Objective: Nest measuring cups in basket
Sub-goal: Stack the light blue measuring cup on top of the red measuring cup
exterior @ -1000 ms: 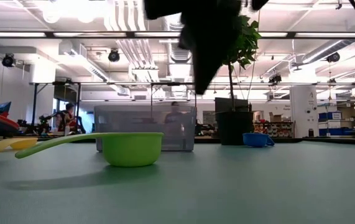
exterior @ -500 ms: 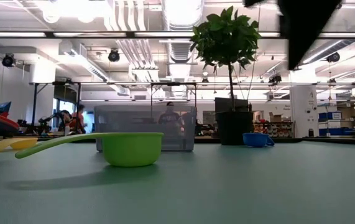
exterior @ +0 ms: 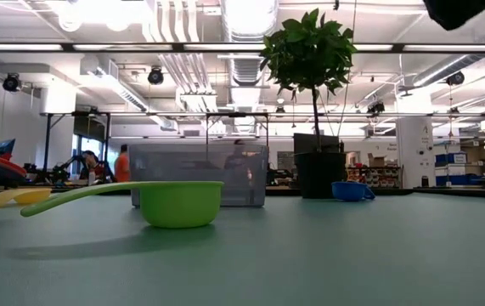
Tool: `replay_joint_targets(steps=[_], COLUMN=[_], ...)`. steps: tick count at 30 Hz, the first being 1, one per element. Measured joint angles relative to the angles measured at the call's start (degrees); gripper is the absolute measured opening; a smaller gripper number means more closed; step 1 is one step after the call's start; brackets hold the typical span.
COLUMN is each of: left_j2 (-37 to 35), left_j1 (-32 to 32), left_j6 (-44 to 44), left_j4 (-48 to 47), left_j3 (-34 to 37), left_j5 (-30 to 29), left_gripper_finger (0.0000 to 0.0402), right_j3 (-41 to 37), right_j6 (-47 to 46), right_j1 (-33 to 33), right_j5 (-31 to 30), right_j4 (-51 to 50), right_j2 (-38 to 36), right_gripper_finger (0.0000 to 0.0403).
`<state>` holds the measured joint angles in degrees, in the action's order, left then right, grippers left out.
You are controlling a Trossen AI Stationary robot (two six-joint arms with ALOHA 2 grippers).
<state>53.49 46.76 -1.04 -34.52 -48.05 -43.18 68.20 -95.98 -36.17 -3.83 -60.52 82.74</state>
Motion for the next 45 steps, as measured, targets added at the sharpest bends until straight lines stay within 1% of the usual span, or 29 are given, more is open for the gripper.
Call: replay_joint_targets(steps=[2, 4, 6, 8, 11, 15, 20, 25, 28, 34, 39, 41, 45], left_j2=[0.00, 0.00, 0.02, 0.02, 0.00, 0.02, 0.02, 0.02, 0.02, 0.02, 0.02, 0.02, 0.02], left_j1=[0.00, 0.00, 0.00, 0.00, 0.00, 0.00, 0.00, 0.00, 0.00, 0.00, 0.01, 0.00, 0.02], left_j6=[0.02, 0.04, 0.07, 0.08, 0.09, 0.11, 0.11, 0.11, 0.11, 0.12, 0.15, 0.55, 0.58], left_j4=[0.00, 0.02, -0.01, 0.03, 0.02, 0.06, 0.30, 0.30, 0.30, 0.31, 1.26, 1.83, 1.96], left_j3=[0.00, 0.00, 0.00, 0.00, 0.00, 0.00, 0.00, 0.00, 0.00, 0.00, 0.00, 0.00, 0.00], left_j5=[0.00, -0.02, -0.04, -0.36, -0.40, -0.42, -0.42, -0.42, -0.43, -0.77, -4.09, -4.33, -4.32], left_gripper_finger=[0.0000, 0.0000, 0.0000, 0.0000, 0.0000, 0.0000, 0.0000, 0.0000, 0.0000, 0.0000, 0.0000, 0.0000, 0.0000], right_j3=[-0.90, -2.20, -3.18, -4.24, -5.58, -6.11, -5.90, -6.31, -5.96, -4.77, -1.60, 0.53, 4.76], right_j6=[-2.95, -5.28, -6.28, -6.08, -4.48, -1.28, 3.11, 5.58, 7.43, 11.67, 17.34, 19.77, 24.96], right_j1=[-0.37, -0.92, -1.28, -1.73, -2.13, -2.35, -2.35, -2.33, -2.33, -2.33, -2.31, -2.31, -1.70], right_j5=[1.38, 4.70, 8.04, 10.01, 11.38, 11.36, 9.85, 9.83, 9.83, 9.88, 9.29, 6.74, -1.24], right_j4=[0.18, -0.09, 0.10, 0.48, 2.51, 3.89, 4.24, 4.12, 3.81, 3.77, 2.08, -0.10, -2.39], right_j2=[0.74, 1.75, 2.85, 3.65, 4.85, 6.25, 8.36, 10.91, 12.04, 12.52, 12.50, 12.56, 12.58], right_gripper_finger=[0.0106, 0.0128, 0.0148, 0.0164, 0.0178, 0.0181, 0.0165, 0.0130, 0.0097, 0.0018, 0.0011, 0.0011, 0.0011])
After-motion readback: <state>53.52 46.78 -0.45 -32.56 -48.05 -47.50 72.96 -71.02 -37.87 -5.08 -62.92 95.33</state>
